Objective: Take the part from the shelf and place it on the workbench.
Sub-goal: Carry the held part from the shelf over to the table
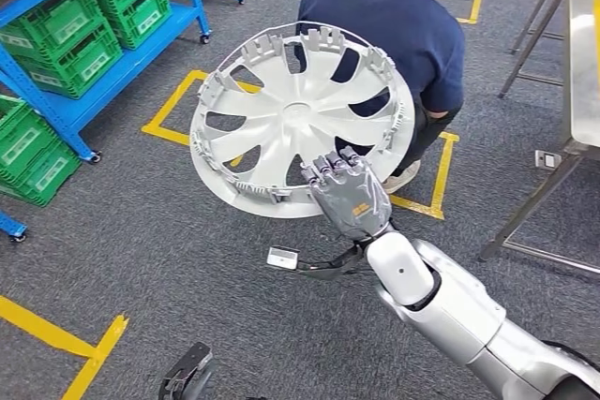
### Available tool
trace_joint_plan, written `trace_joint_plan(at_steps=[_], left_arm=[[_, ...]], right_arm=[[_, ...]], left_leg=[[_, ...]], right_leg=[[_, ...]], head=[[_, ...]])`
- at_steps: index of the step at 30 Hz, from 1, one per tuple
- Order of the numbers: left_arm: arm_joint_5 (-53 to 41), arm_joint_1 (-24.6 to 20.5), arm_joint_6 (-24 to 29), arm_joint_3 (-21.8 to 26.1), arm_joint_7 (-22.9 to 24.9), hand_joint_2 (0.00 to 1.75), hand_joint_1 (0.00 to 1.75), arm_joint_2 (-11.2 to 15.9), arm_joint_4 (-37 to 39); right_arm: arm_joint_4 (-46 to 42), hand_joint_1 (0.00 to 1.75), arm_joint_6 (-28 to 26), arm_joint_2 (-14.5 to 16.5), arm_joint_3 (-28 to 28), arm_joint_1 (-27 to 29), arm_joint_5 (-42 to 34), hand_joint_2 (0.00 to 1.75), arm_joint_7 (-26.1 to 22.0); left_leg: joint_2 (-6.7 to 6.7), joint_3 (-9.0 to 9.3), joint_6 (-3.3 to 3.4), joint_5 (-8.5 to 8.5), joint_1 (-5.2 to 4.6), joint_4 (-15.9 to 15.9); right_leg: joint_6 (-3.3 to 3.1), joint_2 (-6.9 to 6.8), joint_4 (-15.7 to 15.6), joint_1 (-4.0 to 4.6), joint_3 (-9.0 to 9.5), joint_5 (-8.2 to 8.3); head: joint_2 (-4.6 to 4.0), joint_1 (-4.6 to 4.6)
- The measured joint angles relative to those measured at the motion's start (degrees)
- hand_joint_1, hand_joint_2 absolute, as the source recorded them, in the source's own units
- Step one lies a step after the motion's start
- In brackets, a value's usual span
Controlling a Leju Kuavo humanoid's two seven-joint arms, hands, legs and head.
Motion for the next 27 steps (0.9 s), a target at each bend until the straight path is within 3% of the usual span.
trace_joint_plan(at_steps=[2,4,6,8,10,12,14,15,16,18,20,21,24,26,27], left_arm=[[0.0,0.0,0.0,0.0,0.0,0.00,0.00,0.0,0.0],[0.0,0.0,0.0,0.0,0.1,0.00,0.00,0.1,0.0],[0.0,-0.1,0.0,0.0,0.2,0.00,0.00,0.2,0.0],[-0.1,-0.1,0.0,0.0,0.4,0.00,0.00,0.1,0.0],[-0.2,-0.2,0.0,0.0,0.6,0.00,0.00,0.0,0.0],[-0.3,-0.2,0.0,0.0,0.6,0.00,0.00,0.0,0.0],[-0.5,-0.1,0.0,0.0,0.7,0.00,0.00,-0.1,0.0],[-0.5,-0.1,0.0,0.0,0.7,0.00,0.00,-0.1,0.0],[-0.6,-0.1,0.0,0.0,0.7,0.00,0.00,-0.1,0.0],[-0.6,-0.2,0.0,0.0,0.7,0.00,0.00,-0.1,0.0],[-0.6,-0.2,0.0,0.0,0.7,0.00,0.00,-0.1,0.0],[-0.6,-0.2,0.0,0.0,0.7,0.00,0.00,-0.1,0.0],[-0.6,-0.2,0.0,0.0,0.7,0.00,0.00,-0.2,0.0],[-0.6,-0.3,0.0,0.0,0.7,0.00,0.00,-0.2,0.0],[-0.6,-0.3,0.0,0.0,0.7,0.00,0.00,-0.2,0.0]], right_arm=[[0.0,1.75,0.1,0.0,0.0,0.1,0.0,1.75,-0.1],[0.0,1.75,0.3,0.0,-0.1,0.0,0.0,1.75,-0.2],[0.0,1.75,0.4,0.0,-0.2,0.0,0.0,1.75,-0.4],[-0.1,1.75,0.4,0.0,-0.4,0.2,0.0,1.75,-0.5],[-0.1,1.75,0.4,0.0,-0.6,0.3,0.0,1.75,-0.6],[-0.2,1.75,0.4,0.0,-0.8,0.2,0.0,1.75,-0.6],[-0.1,1.75,0.4,0.0,-0.8,0.2,0.0,1.75,-0.6],[-0.1,1.75,0.4,0.0,-0.8,0.2,0.0,1.75,-0.6],[-0.1,1.75,0.4,0.0,-0.8,0.2,0.0,1.75,-0.6],[-0.1,1.75,0.4,0.0,-0.8,0.3,0.0,1.75,-0.5],[-0.1,1.75,0.4,0.0,-0.9,0.2,0.0,1.75,-0.4],[-0.2,1.75,0.3,0.0,-0.9,0.2,0.0,1.75,-0.4],[-0.2,1.75,0.3,0.0,-1.0,0.2,0.0,1.75,-0.3],[-0.1,1.75,0.3,0.0,-1.1,0.2,0.0,1.75,-0.3],[-0.1,1.75,0.3,0.0,-1.1,0.2,0.0,1.75,-0.3]], left_leg=[[-0.75,1.50,0.48,4.18,-0.06,-4.8],[-3.43,4.19,1.11,8.05,0.04,-11.9],[-5.11,5.47,1.42,8.65,0.05,-15.3],[-4.30,5.83,1.55,8.39,0.02,-16.3],[-3.09,6.23,1.92,8.63,0.20,-17.0],[-1.74,6.49,2.21,8.76,0.21,-17.3],[-0.38,6.48,2.30,8.70,0.13,-17.2],[0.31,6.49,2.29,8.65,0.12,-17.2],[0.93,6.52,2.24,8.59,0.12,-17.2],[2.00,6.68,1.94,8.38,0.09,-17.1],[2.80,6.79,1.40,8.08,-0.24,-16.9],[3.21,6.87,1.13,8.01,-0.40,-16.9],[4.01,7.14,0.36,7.55,-0.30,-16.7],[2.29,6.03,-0.07,5.17,-0.08,-13.5],[1.09,4.60,-0.17,3.26,-0.03,-10.1]], right_leg=[[0.00,1.42,0.1,0.07,0.26,-0.06],[0.18,2.66,0.2,-0.02,0.20,-0.11],[0.68,3.75,0.3,-0.30,-0.41,0.08],[1.37,4.60,0.2,-0.55,-0.98,0.35],[1.93,2.90,1.7,-0.43,-2.08,-0.68],[2.40,-0.14,7.5,-0.31,-5.09,-3.60],[2.81,-1.45,14.5,-0.49,-8.59,-6.01],[2.95,-1.69,15.9,-0.59,-9.36,-5.99],[3.04,-1.91,15.0,-0.68,-8.98,-5.01],[3.07,-3.41,7.9,-0.71,-5.22,-1.71],[2.53,-5.40,1.5,-0.39,-1.54,-0.01],[2.11,-5.83,0.3,-0.20,-0.78,0.05],[0.96,-4.20,0.1,-0.05,-0.69,0.28],[0.29,-3.16,0.0,-0.22,-0.58,0.46],[0.02,-2.63,-0.1,-0.22,-0.54,0.49]], head=[[0.00,-0.01],[0.00,0.10],[0.00,0.10],[0.00,-0.06],[0.00,0.08],[0.00,0.34],[0.00,0.42],[0.00,0.43],[0.00,0.44],[0.00,0.44],[0.00,0.36],[0.00,0.29],[0.00,0.18],[0.00,0.02],[0.00,-0.07]])
